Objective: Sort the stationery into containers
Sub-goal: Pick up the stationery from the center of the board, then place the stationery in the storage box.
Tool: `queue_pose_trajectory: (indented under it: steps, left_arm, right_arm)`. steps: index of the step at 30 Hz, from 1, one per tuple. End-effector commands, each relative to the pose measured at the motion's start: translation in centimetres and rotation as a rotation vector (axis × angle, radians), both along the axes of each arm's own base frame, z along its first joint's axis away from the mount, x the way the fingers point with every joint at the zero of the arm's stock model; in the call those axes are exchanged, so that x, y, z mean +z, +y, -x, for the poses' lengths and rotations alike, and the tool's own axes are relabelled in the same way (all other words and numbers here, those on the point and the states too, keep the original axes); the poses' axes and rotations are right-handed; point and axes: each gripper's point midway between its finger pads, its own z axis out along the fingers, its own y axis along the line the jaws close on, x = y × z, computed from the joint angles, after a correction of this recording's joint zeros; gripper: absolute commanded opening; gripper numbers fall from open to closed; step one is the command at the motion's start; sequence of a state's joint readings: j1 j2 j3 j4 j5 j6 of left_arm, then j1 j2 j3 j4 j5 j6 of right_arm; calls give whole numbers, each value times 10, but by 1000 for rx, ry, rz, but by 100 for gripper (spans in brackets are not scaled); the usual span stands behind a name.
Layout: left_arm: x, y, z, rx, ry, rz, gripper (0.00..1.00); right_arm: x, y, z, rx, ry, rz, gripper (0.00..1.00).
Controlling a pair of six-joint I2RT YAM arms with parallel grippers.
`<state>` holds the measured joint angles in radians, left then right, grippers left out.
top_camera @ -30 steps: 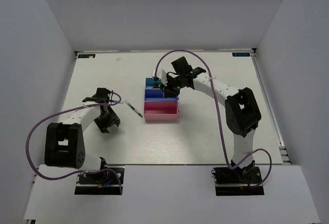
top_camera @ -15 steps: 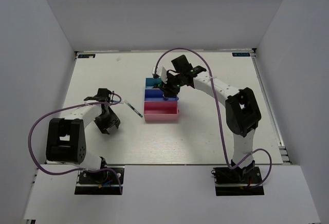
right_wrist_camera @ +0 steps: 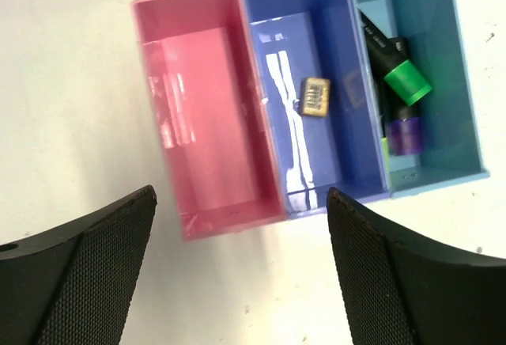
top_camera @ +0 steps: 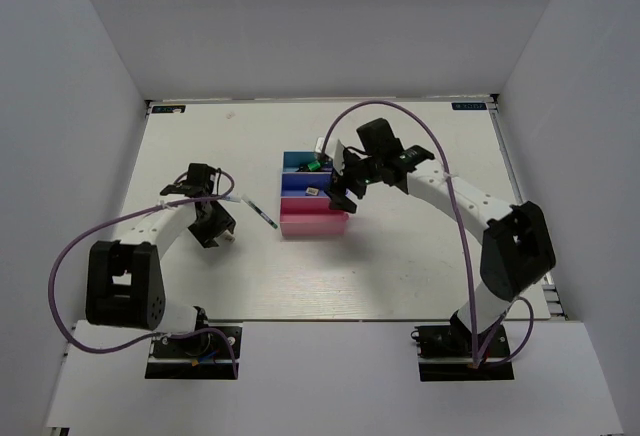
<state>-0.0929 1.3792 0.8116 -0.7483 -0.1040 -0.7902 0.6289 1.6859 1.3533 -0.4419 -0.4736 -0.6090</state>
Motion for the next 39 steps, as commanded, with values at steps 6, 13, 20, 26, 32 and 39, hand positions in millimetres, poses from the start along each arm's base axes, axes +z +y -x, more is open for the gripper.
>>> queue_pose_trajectory:
  steps: [6, 13, 20, 26, 32, 39]
  left_arm:
    - [-20, -1, -19, 83, 43, -15, 59]
    - [-27, 1, -28, 111, 61, -35, 46]
    - [-25, 5, -17, 65, 94, -70, 3]
    - [51, -35, -56, -171, -127, -80, 0]
    - [128, -102, -100, -285, -329, 15, 0]
    - [125, -167, -139, -191, -348, 152, 0]
  right_arm:
    - [15, -28, 40, -33, -6, -79, 84]
    - [9, -46, 62, -52, 3, -98, 81]
    - [8, -62, 77, -80, 24, -131, 77]
    - [19, -81, 76, -212, 43, -118, 0]
    - [4, -110, 51, -472, 64, -14, 90]
    - [2, -122, 45, -539, 76, -28, 63]
